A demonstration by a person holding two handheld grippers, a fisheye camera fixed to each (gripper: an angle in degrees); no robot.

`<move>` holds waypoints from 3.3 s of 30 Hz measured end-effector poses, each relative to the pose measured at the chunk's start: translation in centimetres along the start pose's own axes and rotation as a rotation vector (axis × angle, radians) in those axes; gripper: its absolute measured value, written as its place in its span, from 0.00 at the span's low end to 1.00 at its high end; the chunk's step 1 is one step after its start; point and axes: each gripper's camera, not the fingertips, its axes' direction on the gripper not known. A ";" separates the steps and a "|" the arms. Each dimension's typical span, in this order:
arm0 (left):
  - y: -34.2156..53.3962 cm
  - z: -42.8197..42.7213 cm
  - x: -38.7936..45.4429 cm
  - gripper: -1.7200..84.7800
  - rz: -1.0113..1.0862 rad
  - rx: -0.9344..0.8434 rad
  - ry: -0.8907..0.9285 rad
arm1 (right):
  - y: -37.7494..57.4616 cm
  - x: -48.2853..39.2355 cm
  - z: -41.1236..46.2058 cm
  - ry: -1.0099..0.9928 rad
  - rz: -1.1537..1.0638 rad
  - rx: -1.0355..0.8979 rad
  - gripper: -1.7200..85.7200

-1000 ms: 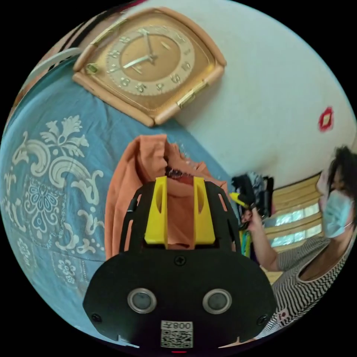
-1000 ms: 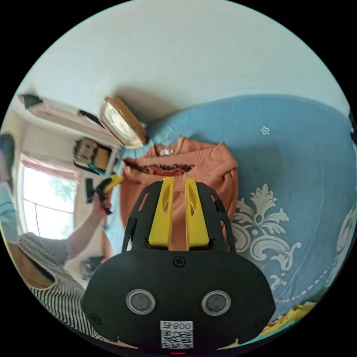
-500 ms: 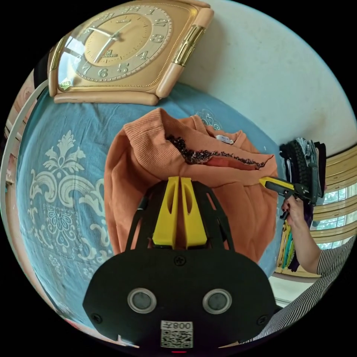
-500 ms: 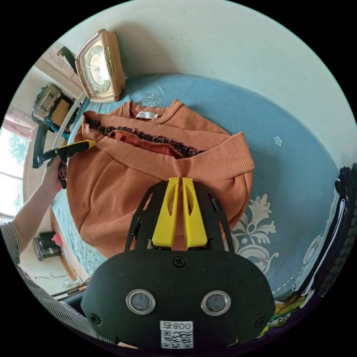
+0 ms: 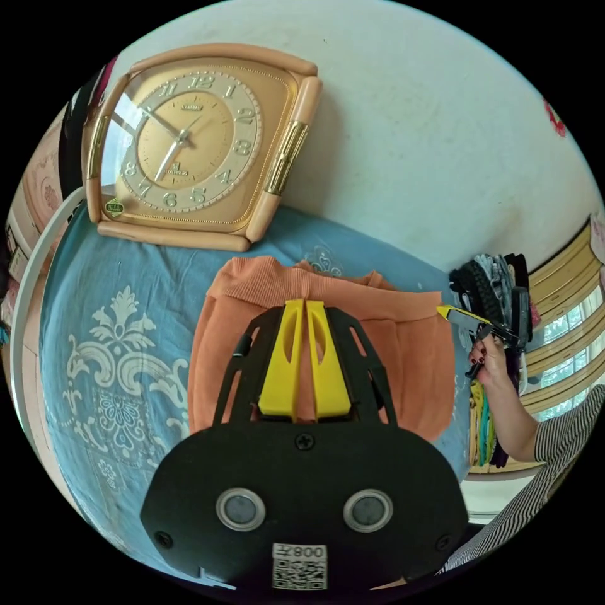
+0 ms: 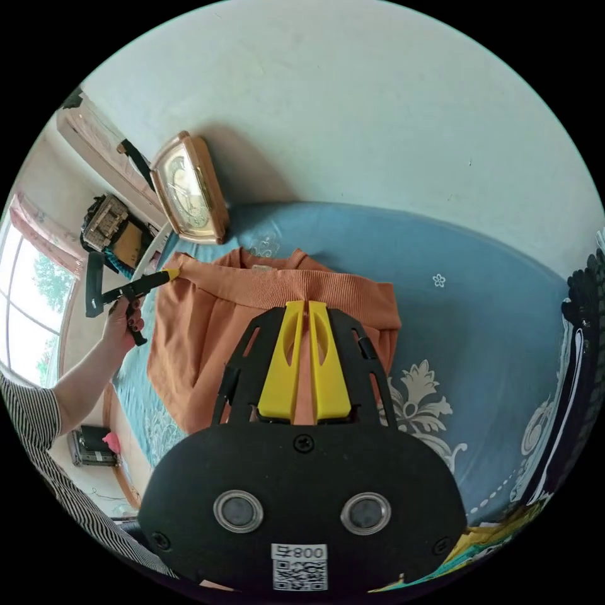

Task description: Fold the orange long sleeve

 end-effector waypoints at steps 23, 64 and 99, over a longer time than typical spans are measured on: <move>1.8 -3.7 -6.0 0.03 -0.049 0.049 0.016 | 7.2 3.5 1.3 0.087 0.041 0.026 0.02; 25.7 -34.2 -18.2 0.04 -0.415 -0.083 0.192 | 43.5 20.2 -0.2 -0.313 0.325 -0.167 0.02; 48.4 -56.0 -20.5 0.07 -0.591 0.018 0.222 | 62.3 12.6 -3.9 -0.399 0.526 -0.132 0.06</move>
